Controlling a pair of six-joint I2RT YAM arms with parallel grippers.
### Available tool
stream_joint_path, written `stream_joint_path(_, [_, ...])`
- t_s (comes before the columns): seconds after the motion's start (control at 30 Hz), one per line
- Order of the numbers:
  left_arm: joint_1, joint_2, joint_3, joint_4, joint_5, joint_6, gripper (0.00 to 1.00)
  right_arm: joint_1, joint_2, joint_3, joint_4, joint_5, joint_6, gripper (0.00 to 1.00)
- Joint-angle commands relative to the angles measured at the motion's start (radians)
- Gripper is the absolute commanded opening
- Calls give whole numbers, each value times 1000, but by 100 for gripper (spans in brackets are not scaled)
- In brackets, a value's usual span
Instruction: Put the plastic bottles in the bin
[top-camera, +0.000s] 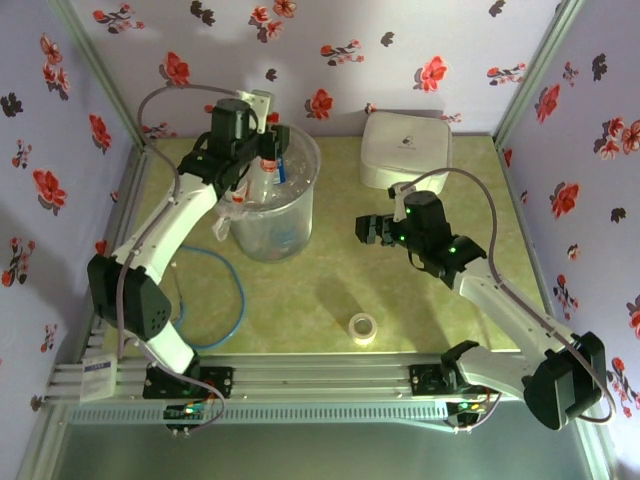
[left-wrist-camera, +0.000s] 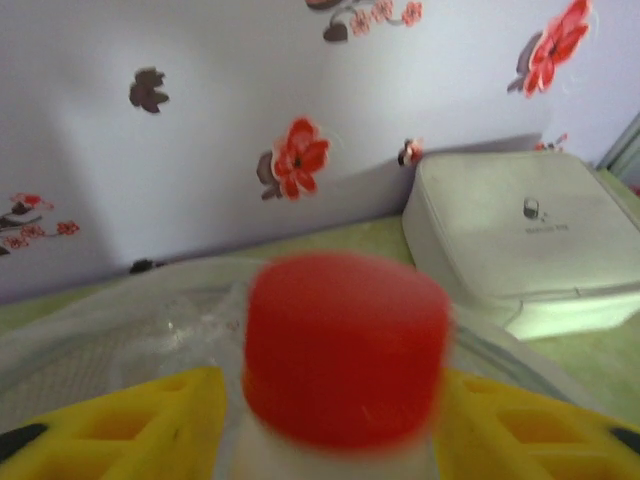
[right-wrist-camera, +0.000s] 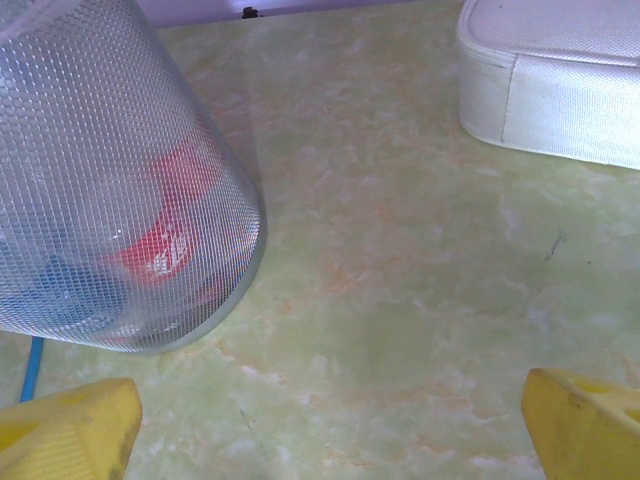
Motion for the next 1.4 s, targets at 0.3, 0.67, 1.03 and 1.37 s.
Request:
stream_joint_path(0.3, [11, -95, 192, -307, 22, 58, 97, -15, 8, 50, -23, 27, 1, 98])
stream_joint_path(0.67, [190, -305, 54, -237, 83, -15, 100, -55, 29, 112, -55, 45, -38, 98])
stream_joint_path(1.03, [495, -570, -518, -38, -82, -213, 100, -161, 20, 171, -110, 103, -71, 98])
stream_joint_path(1.37, [646, -608, -879, 193, -143, -291, 100, -352, 18, 14, -67, 257, -71, 99])
